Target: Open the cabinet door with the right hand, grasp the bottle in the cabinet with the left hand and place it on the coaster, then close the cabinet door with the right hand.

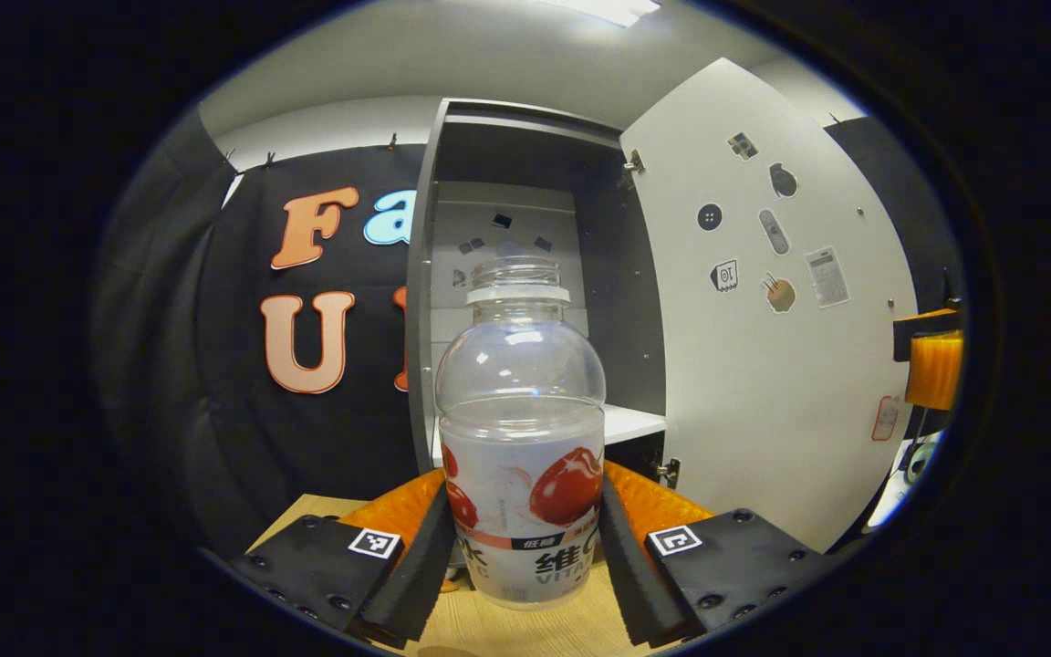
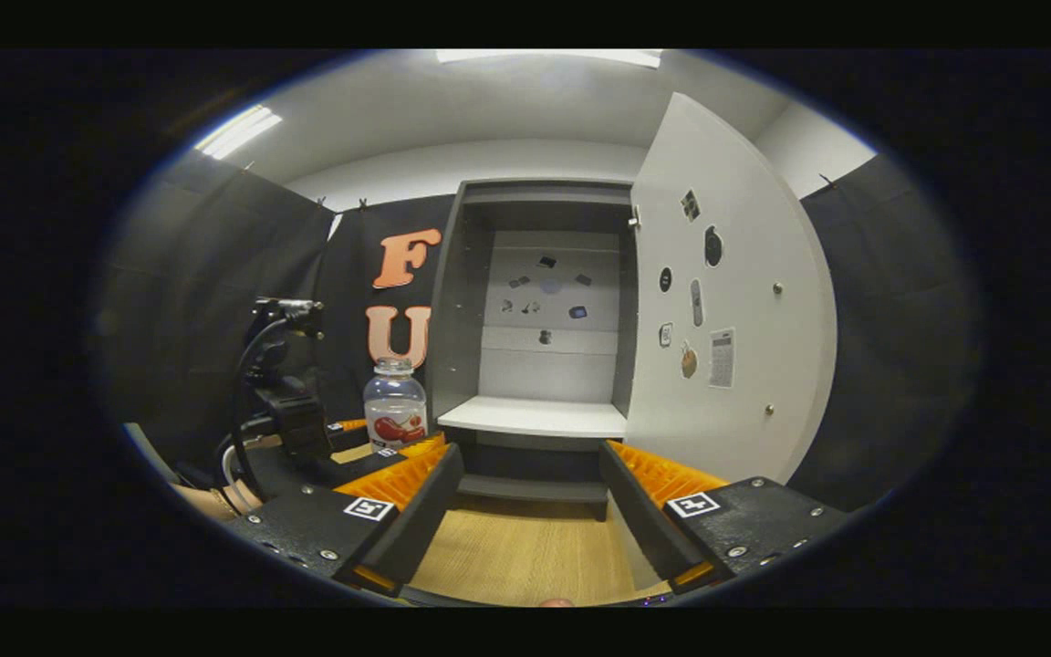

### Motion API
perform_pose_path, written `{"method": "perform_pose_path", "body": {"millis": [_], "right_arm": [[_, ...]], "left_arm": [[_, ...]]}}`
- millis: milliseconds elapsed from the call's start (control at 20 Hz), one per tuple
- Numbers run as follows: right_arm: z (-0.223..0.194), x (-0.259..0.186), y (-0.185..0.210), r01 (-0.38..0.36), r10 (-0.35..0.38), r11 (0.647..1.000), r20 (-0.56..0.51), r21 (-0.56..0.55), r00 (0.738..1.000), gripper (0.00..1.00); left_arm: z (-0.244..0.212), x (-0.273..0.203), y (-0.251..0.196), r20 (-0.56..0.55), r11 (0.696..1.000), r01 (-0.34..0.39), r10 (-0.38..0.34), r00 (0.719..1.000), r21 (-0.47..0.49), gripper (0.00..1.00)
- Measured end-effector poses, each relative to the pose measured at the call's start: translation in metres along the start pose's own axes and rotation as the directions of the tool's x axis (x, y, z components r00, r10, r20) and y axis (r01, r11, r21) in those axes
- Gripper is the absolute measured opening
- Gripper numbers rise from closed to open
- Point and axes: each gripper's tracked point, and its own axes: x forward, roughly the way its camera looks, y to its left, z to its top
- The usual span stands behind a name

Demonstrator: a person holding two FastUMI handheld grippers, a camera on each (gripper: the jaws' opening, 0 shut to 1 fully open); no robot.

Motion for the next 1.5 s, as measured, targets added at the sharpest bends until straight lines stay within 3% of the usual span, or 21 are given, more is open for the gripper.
{"method": "perform_pose_path", "body": {"millis": [100,150,350,900,1100,1300,1500], "right_arm": [[0.000,-0.004,0.007,-0.003,0.003,1.000,0.018,0.004,1.000,0.89],[0.001,-0.004,0.011,-0.004,0.004,1.000,0.026,0.010,1.000,0.93],[-0.002,0.002,0.024,-0.005,0.004,1.000,0.050,0.015,0.999,0.93],[-0.010,0.017,0.038,0.080,-0.085,0.995,0.087,0.055,0.993,0.93],[-0.021,0.027,0.044,0.110,-0.109,0.994,0.072,-0.009,0.991,0.93],[-0.032,0.038,0.061,0.087,-0.089,0.995,0.045,0.042,0.995,0.93],[-0.049,0.048,0.067,0.082,-0.082,0.996,-0.008,0.016,0.997,0.93]], "left_arm": [[-0.010,-0.010,0.011,0.011,1.000,-0.019,0.019,1.000,0.006,0.84],[-0.014,-0.014,0.017,0.018,1.000,-0.021,0.021,1.000,0.011,0.84],[-0.041,-0.026,0.039,0.024,0.999,-0.029,0.029,0.999,0.020,0.84],[-0.153,-0.049,0.084,-0.059,1.000,-0.027,0.028,0.998,0.016,0.84],[-0.194,-0.054,0.098,-0.097,0.999,-0.042,0.041,0.994,-0.013,0.84],[-0.227,-0.056,0.097,-0.124,0.999,-0.043,0.044,0.991,0.010,0.84],[-0.254,-0.055,0.103,-0.148,0.998,-0.063,0.064,0.987,0.006,0.84]]}}
